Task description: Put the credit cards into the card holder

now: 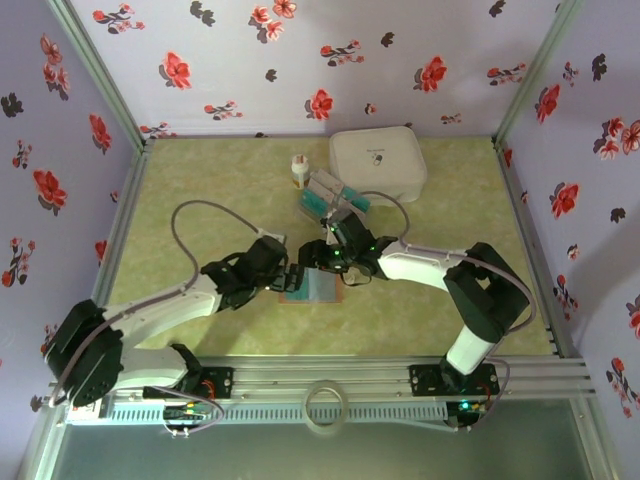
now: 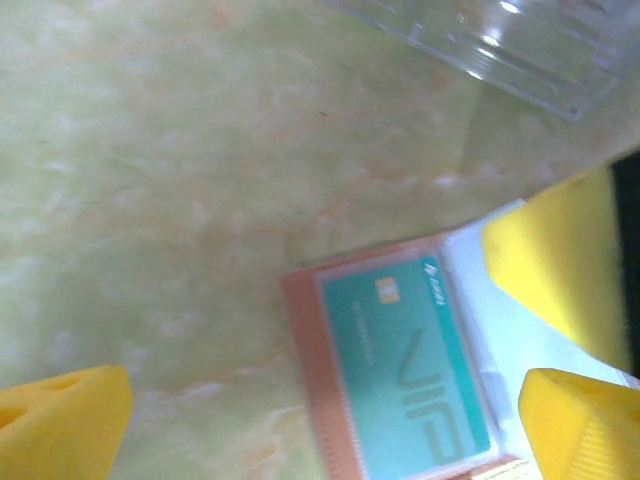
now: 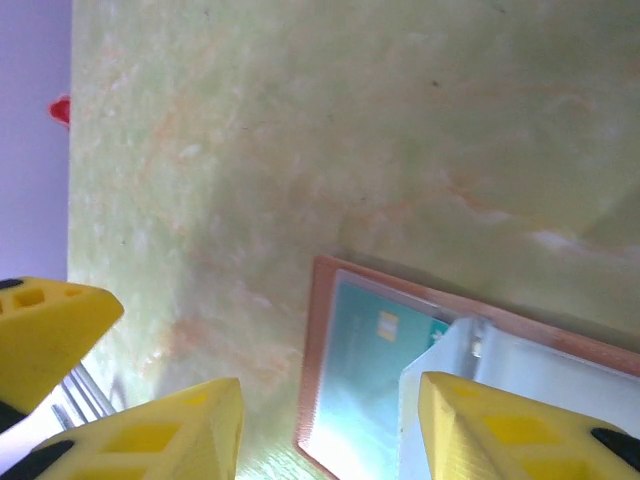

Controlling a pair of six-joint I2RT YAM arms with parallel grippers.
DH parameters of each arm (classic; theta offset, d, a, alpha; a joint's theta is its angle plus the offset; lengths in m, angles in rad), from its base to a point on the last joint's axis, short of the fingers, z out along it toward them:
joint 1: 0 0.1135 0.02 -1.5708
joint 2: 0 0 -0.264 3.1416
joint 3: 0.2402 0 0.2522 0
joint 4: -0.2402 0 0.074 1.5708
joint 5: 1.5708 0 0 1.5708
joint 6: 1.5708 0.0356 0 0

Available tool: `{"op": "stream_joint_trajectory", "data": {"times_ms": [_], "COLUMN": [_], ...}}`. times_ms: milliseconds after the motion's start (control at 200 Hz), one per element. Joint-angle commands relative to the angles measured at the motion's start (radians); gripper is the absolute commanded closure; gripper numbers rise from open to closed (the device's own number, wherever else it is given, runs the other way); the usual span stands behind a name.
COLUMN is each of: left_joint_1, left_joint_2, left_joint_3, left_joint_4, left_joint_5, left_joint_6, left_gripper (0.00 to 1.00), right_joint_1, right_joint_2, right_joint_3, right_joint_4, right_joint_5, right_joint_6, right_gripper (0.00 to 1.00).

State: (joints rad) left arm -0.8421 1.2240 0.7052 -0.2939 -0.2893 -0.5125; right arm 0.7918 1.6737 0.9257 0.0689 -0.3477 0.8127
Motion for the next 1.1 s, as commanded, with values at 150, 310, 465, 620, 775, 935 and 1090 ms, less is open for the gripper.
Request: {"op": "stream_joint_trajectory", "data": {"times_ms": [150, 310, 465, 620, 775, 935, 1090], "left_joint_1": [0.083, 0.093, 0.095, 0.095, 0.094, 0.095, 0.087], "left_joint_2": [-0.116, -0.145, -0.152, -0.146, -0.128, -0.090, -0.028], "left_joint_3": [-0.044, -0.070, -0.088, -0.098, -0.105, -0.109, -0.098], "left_joint_4": [0.009, 0.006, 0.010, 0.020, 0.032, 0.057, 0.084], "left_joint_5": [-0.057, -0.057, -0.055, -0.052, -0.044, -0.011, 0.016], "left_joint_6": [-0.014, -0.018, -0.019, -0.016, -0.004, 0.004, 0.014], "left_gripper": [0.00, 0.00, 0.00, 0.00, 0.00, 0.00, 0.00], "right_joint_1": [0.070, 0.091, 0.094, 0.095, 0.077, 0.039, 0.014], "right_joint_2": [0.111, 0.185, 0.226, 0.230, 0.163, 0.059, -0.007], "right_joint_3": [0.080, 0.132, 0.155, 0.168, 0.153, 0.091, 0.013], "right_joint_4": [-0.038, -0.016, -0.004, -0.011, -0.034, -0.081, -0.138], "right_joint_5": [-0.013, -0.015, -0.017, -0.021, -0.002, 0.030, 0.064], "right_joint_6": [0.012, 0.026, 0.036, 0.033, 0.019, -0.003, -0.036], "right_gripper": [0.51, 0.51, 0.52, 0.52, 0.52, 0.51, 0.52]}}
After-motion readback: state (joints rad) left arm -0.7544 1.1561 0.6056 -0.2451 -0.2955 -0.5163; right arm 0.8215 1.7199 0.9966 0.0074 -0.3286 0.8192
